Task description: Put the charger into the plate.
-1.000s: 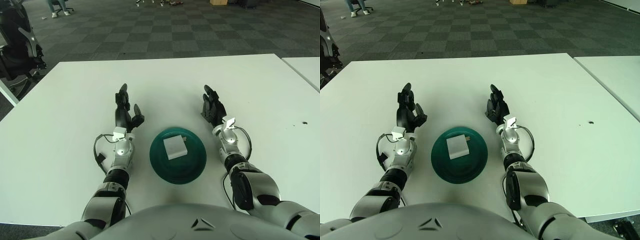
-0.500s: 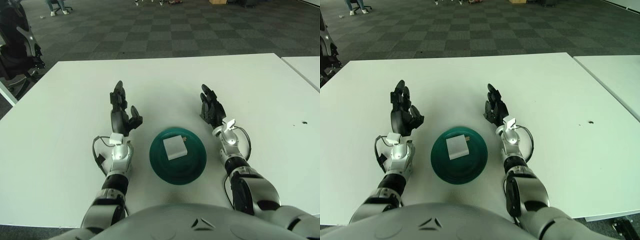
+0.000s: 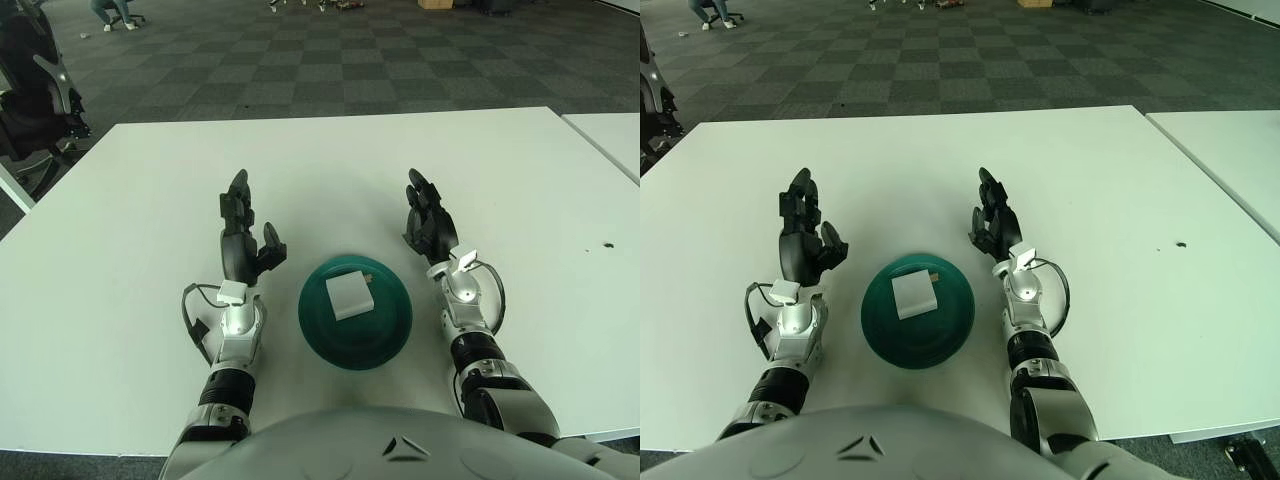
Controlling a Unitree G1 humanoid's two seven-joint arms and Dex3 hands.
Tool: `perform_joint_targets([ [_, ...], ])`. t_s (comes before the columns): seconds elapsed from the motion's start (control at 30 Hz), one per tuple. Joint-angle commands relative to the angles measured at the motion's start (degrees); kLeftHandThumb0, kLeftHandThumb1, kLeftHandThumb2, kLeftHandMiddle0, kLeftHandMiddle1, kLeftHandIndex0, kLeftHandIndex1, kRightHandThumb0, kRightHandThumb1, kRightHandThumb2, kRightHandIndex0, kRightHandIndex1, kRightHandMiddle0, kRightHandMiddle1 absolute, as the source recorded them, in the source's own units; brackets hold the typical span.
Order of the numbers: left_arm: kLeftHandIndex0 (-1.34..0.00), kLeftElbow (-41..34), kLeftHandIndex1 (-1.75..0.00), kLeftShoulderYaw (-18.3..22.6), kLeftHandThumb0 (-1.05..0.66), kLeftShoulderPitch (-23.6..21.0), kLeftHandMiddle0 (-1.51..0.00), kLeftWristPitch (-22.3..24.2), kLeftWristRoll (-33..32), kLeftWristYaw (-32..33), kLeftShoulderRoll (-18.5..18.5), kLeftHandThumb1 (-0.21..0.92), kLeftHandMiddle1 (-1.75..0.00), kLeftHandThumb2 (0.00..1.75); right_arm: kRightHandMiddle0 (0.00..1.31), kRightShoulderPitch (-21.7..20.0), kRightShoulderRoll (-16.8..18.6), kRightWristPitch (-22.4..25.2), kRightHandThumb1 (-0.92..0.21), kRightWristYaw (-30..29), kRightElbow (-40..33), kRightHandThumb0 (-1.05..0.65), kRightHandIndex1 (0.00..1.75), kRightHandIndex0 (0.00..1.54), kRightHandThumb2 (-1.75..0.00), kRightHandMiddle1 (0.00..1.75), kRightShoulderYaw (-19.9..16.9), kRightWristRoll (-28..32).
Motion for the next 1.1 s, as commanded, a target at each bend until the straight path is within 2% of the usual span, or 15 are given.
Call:
perform_joint_targets([
  [0.0, 0.00, 16.64, -0.64, 0.57, -0.97, 3.62, -0.25, 3.07, -0.29, -3.09, 2.69, 0.92, -0.02, 1.02, 0.00, 8.51, 2.94, 7.03, -0.92, -3.34, 6.42, -0.88, 0.00, 0.00, -0.76, 0.18, -1.48, 2.56],
  [0.1, 0.00, 17.83, -0.60, 0.28, -0.97, 2.09, -0.24, 4.37, -0.32, -3.63, 3.26, 0.92, -0.01, 1.03, 0.00, 7.32, 2.94, 9.16, -0.92, -5.03, 6.83, -0.88, 0.00, 0.00, -0.78, 0.16, -1.69, 2.28],
  [0.33, 0.00, 20.80, -0.46, 0.13, -0.98, 2.46, -0.22, 4.78, -1.71, -6.86, 5.13, 0.92, 0.00, 1.04, 0.00, 8.25, 3.51, 13.12, -0.92, -9.30, 6.95, -0.87, 0.00, 0.00, -0.82, 0.12, -1.31, 1.02],
  [0.47, 0.00, 21.07, -0.42, 0.85, -0.98, 2.14, -0.22, 7.37, -4.30, -9.79, 5.03, 0.92, 0.00, 1.05, 0.00, 7.32, 3.39, 17.22, -0.92, -10.61, 6.37, -0.86, 0.00, 0.00, -0.85, 0.10, -1.06, 1.09],
  [0.6, 0.00, 21.57, -0.40, 1.91, -0.95, 1.74, -0.23, 9.64, -7.37, -12.88, 4.78, 0.92, -0.01, 1.06, 0.00, 6.17, 3.45, 19.38, -0.92, -11.40, 6.65, -0.85, 0.00, 0.01, -0.87, 0.07, -0.77, 1.07],
  [0.77, 0.00, 22.08, -0.42, 2.85, -0.91, 1.18, -0.23, 12.28, -9.39, -14.90, 4.74, 0.92, -0.01, 1.06, 0.00, 4.34, 3.37, 19.61, -0.92, -11.46, 9.56, -0.85, 0.00, 0.00, -0.88, 0.05, -0.93, 1.28],
  [1.07, 0.00, 25.48, -0.47, 3.53, -0.88, -2.22, -0.24, 16.19, -9.41, -14.81, 5.43, 0.92, -0.01, 1.04, 0.00, -0.93, 2.08, 19.01, -0.92, -11.28, 21.10, -0.88, 0.00, 0.00, -0.91, 0.01, -2.28, 1.40],
])
